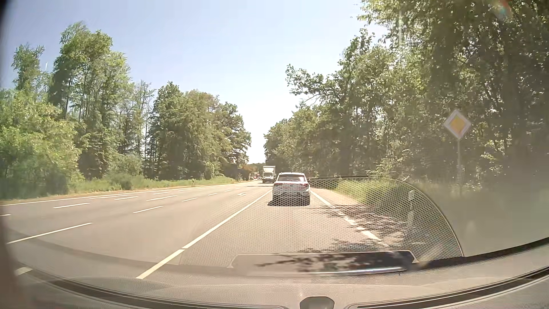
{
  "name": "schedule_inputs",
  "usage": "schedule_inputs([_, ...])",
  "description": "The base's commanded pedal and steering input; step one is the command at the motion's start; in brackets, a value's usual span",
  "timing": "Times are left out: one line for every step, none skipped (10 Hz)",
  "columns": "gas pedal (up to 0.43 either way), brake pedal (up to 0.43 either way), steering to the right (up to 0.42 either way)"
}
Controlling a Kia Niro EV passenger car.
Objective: Follow the waypoints while adhering to traffic rules and regulations
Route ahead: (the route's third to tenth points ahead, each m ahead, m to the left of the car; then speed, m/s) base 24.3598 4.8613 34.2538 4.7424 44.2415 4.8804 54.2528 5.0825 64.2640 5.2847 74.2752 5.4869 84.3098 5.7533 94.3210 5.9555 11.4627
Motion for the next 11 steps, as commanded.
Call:
schedule_inputs([0.138, 0.030, -0.004])
schedule_inputs([0.138, 0.030, -0.003])
schedule_inputs([0.138, 0.030, -0.003])
schedule_inputs([0.138, 0.030, -0.004])
schedule_inputs([0.138, 0.030, -0.003])
schedule_inputs([0.138, 0.030, -0.003])
schedule_inputs([0.138, 0.030, -0.003])
schedule_inputs([0.138, 0.030, -0.003])
schedule_inputs([0.138, 0.030, -0.003])
schedule_inputs([0.138, 0.030, -0.003])
schedule_inputs([0.138, 0.030, -0.003])
